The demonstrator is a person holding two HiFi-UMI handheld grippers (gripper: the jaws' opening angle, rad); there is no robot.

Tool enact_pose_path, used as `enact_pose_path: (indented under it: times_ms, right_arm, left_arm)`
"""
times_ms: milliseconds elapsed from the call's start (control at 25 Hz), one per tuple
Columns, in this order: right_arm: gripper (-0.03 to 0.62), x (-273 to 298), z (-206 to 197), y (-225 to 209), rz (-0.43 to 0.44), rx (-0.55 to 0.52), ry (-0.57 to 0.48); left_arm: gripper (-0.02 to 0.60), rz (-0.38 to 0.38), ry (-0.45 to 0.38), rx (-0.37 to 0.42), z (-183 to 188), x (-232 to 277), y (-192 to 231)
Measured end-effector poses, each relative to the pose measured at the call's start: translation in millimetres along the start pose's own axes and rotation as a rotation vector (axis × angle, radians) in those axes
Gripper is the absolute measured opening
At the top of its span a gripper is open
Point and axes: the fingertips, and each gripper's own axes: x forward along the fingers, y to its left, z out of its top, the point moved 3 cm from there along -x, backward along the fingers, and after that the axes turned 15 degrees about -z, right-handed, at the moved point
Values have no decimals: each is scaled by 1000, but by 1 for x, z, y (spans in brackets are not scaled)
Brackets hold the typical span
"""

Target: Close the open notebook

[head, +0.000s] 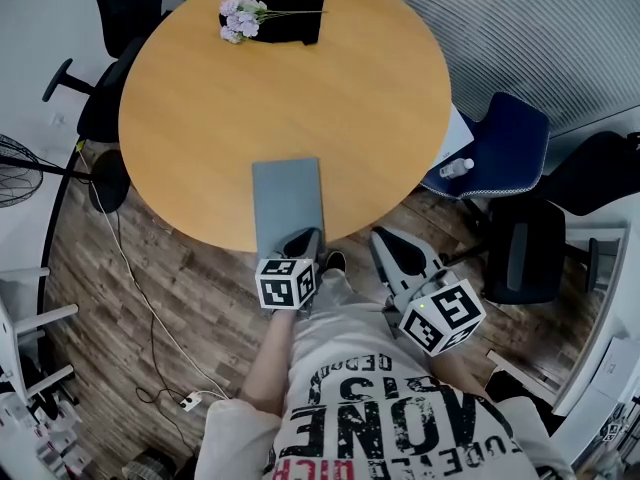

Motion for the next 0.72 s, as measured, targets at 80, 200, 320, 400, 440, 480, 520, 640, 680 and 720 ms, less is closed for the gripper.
enact_pose_path:
  times_ms: [80,200,320,400,440,480,520,640,680,720]
  right_arm:
    - [12,0,0,-1,-1,-2,4]
    - [12,-1,1,-3,-7,0,2]
    - [12,-2,4,-5,-11,1,-7]
    - [12,-2,4,-7,-15,4,-12]
    - [12,-3,4,-8,-18,6,-15]
    - [12,-2,4,-8,-19,7,-17]
    - [12,-1,4,-8,-19,8,-18]
    - [12,4,6,-1,-19,8,-19]
    - [12,6,7,1,-20,7,-20]
    - [12,8,7,3,-22,7,-22]
  left_arm:
    - [11,12,-9,17,8,-2,1]
    - [11,19,-29,41,20,-5,0]
    - [11,25,-63,51,30,-9,-1]
    - [11,27,-84,66,37,-12,-3]
    - [11,28,-94,72,40,-14,-4]
    - [11,29,-104,76,44,-16,-5]
    - [11,30,-114,78,49,-19,-6]
    - [11,25,-162,94,69,-33,-8]
    - [11,21,-182,102,76,-37,-9]
    - [11,17,-202,111,84,-42,-9]
